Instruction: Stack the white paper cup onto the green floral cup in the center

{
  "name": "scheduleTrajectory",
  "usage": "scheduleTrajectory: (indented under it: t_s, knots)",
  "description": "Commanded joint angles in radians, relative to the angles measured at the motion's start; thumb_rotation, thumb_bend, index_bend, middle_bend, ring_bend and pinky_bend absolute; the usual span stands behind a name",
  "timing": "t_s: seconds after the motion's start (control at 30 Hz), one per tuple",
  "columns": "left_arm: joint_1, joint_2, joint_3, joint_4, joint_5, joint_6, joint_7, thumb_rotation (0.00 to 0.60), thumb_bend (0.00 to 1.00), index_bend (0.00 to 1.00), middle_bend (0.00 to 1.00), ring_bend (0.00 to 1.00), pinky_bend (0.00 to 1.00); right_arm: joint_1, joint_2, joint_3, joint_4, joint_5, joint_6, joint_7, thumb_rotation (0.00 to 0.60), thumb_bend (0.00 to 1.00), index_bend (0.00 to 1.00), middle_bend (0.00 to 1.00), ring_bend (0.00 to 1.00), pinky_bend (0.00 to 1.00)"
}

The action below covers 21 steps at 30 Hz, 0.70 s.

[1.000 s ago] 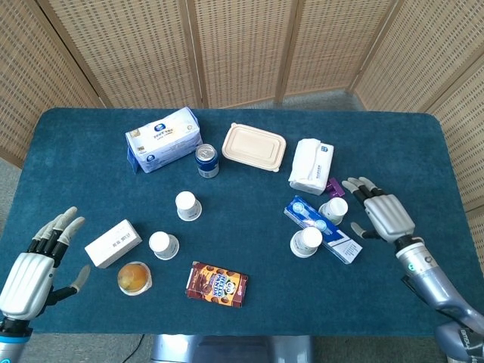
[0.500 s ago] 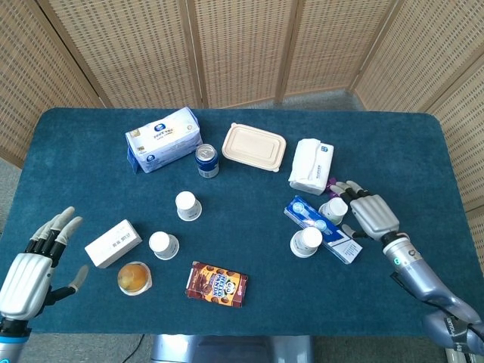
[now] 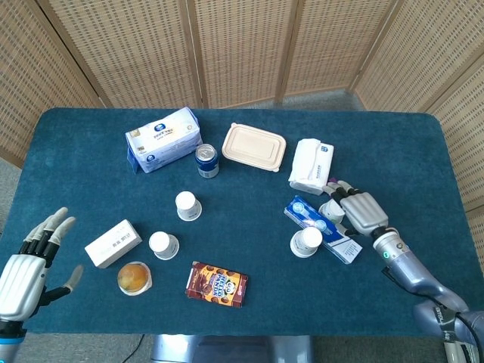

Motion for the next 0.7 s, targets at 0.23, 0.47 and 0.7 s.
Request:
scheduleTrajectory:
  t_s: [0.23, 0.47, 0.7]
  knots:
    - [0.003, -0.004, -0.001, 0.016, -0.009, 0.003, -0.018, 0.6, 0.44, 0.03, 0.02, 0.0, 0.11, 0.02, -0.022, -0.005, 0.018, 0.018, -0.02, -0.017, 0.6, 0.39, 0.02, 0.07, 0.0, 0.31]
    - [0.006, -0.003, -0.002, 0.024, -0.012, 0.008, -0.028, 0.6, 0.43, 0.03, 0.02, 0.0, 0.11, 0.029, -0.035, -0.007, 0.035, 0.028, -0.025, -0.018, 0.6, 0.41, 0.14, 0.13, 0.0, 0.34]
    - [0.005, -0.003, -0.003, 0.023, -0.014, 0.005, -0.025, 0.6, 0.44, 0.03, 0.02, 0.0, 0.11, 0.032, -0.043, -0.011, 0.055, 0.038, -0.029, -0.019, 0.6, 0.42, 0.19, 0.16, 0.01, 0.36]
